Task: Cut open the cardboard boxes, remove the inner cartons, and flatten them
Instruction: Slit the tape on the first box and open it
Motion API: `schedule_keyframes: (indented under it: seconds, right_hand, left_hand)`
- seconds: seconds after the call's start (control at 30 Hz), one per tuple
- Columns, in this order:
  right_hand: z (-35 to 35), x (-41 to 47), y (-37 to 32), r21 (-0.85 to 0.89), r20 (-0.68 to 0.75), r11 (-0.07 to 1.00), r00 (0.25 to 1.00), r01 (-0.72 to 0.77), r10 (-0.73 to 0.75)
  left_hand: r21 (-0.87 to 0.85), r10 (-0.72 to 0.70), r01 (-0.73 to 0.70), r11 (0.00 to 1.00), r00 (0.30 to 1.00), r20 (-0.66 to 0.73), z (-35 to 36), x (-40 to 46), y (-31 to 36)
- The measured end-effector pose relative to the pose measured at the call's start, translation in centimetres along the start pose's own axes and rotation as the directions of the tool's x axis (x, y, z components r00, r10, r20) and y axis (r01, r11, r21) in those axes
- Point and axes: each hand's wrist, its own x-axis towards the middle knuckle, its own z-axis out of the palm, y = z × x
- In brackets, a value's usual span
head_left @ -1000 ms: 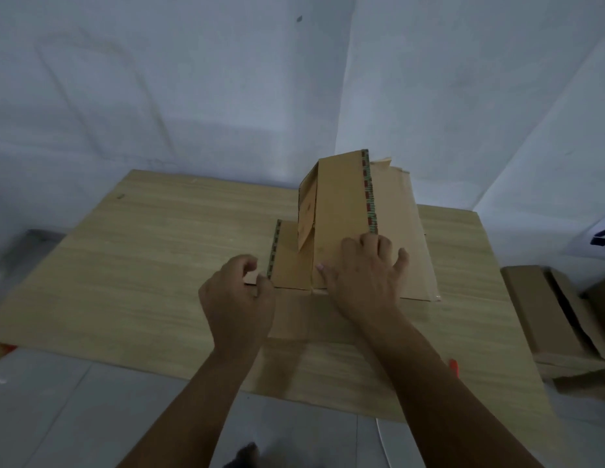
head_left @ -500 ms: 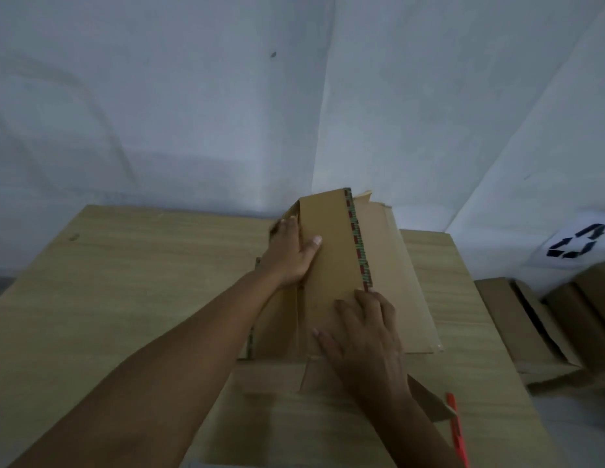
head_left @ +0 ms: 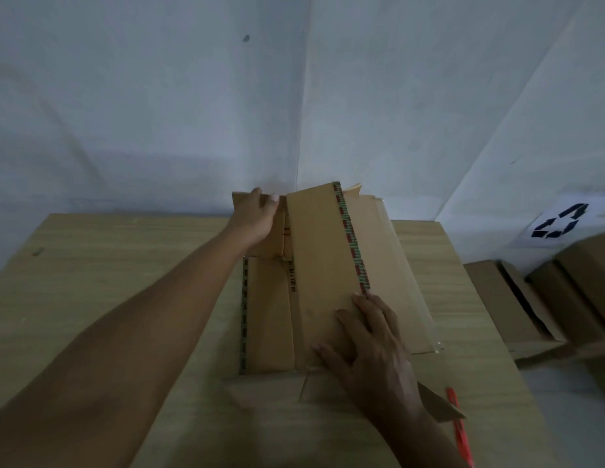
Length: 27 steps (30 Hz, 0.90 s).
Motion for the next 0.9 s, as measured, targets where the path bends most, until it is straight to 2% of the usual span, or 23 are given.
schedule_keyframes:
  seconds: [0.07, 0.17, 0.27, 0.33, 0.43, 0.53, 0.57, 0.63, 0.7, 0.73, 0.77, 0.83, 0.9]
  right_hand:
    - [-0.2, 0.2, -0.1, 0.090, -0.037, 0.996, 0.999, -0.015, 0.018]
    - [-0.8, 0.7, 0.0, 0.281, -0.096, 0.959, 0.993, -0.041, 0.070]
    - [-1.1, 1.1, 0.3, 0.373, -0.124, 0.928, 0.991, 0.005, 0.044]
    - [-0.8, 1.3, 0.4, 0.390, -0.094, 0.921, 0.995, 0.009, 0.030]
    - [-0.8, 2.0, 0.5, 0.392, -0.041, 0.919, 0.998, -0.035, 0.056]
    - [-1.5, 3.0, 0.8, 0.354, 0.076, 0.934, 0.997, -0.054, 0.029]
    - [-1.8, 3.1, 1.0, 0.295, 0.125, 0.952, 0.991, -0.088, 0.053]
    - [-2.2, 3.0, 1.9, 0.025, 0.160, 0.987, 0.976, -0.157, 0.151]
    - [-2.1, 2.4, 3.2, -0.269, 0.232, 0.941, 0.934, -0.208, 0.272]
    - [-1.8, 2.0, 4.0, -0.338, 0.274, 0.916, 0.909, -0.215, 0.315]
    - [-1.3, 1.5, 4.7, -0.347, 0.297, 0.913, 0.898, -0.215, 0.325]
    - [-0.5, 0.6, 5.9, -0.248, 0.302, 0.949, 0.915, -0.194, 0.266]
    - [0.0, 0.3, 6.6, -0.133, 0.325, 0.975, 0.921, -0.178, 0.212]
  left_hand:
    - [0.013, 0.057, -0.056, 0.998, 0.997, -0.044, 0.3, -4.2, 0.2]
    - [0.107, 0.187, -0.182, 0.977, 0.982, -0.037, 1.7, -12.1, -0.4]
    - [0.312, 0.401, -0.348, 0.884, 0.908, -0.123, 4.5, -19.6, -1.6]
    - [0.397, 0.454, -0.367, 0.841, 0.878, -0.151, 6.8, -22.2, -2.9]
    - [0.317, 0.398, -0.318, 0.894, 0.887, -0.234, 9.1, -22.3, -4.1]
    - [0.354, 0.442, -0.315, 0.881, 0.814, -0.377, 10.5, -20.0, -4.6]
    - [0.346, 0.440, -0.309, 0.886, 0.795, -0.417, 10.8, -19.0, -4.6]
    - [0.295, 0.396, -0.277, 0.914, 0.766, -0.507, 10.8, -17.0, -4.6]
    - [0.231, 0.301, -0.201, 0.952, 0.760, -0.577, 10.6, -15.3, -4.7]
    - [0.224, 0.240, -0.129, 0.966, 0.765, -0.598, 10.5, -14.6, -5.0]
    - [0.214, 0.163, -0.036, 0.976, 0.772, -0.614, 10.4, -14.1, -5.4]
    - [0.115, 0.001, 0.097, 0.989, 0.757, -0.653, 10.4, -13.7, -6.4]
    - [0.038, -0.018, 0.064, 0.997, 0.708, -0.706, 10.2, -13.6, -7.5]
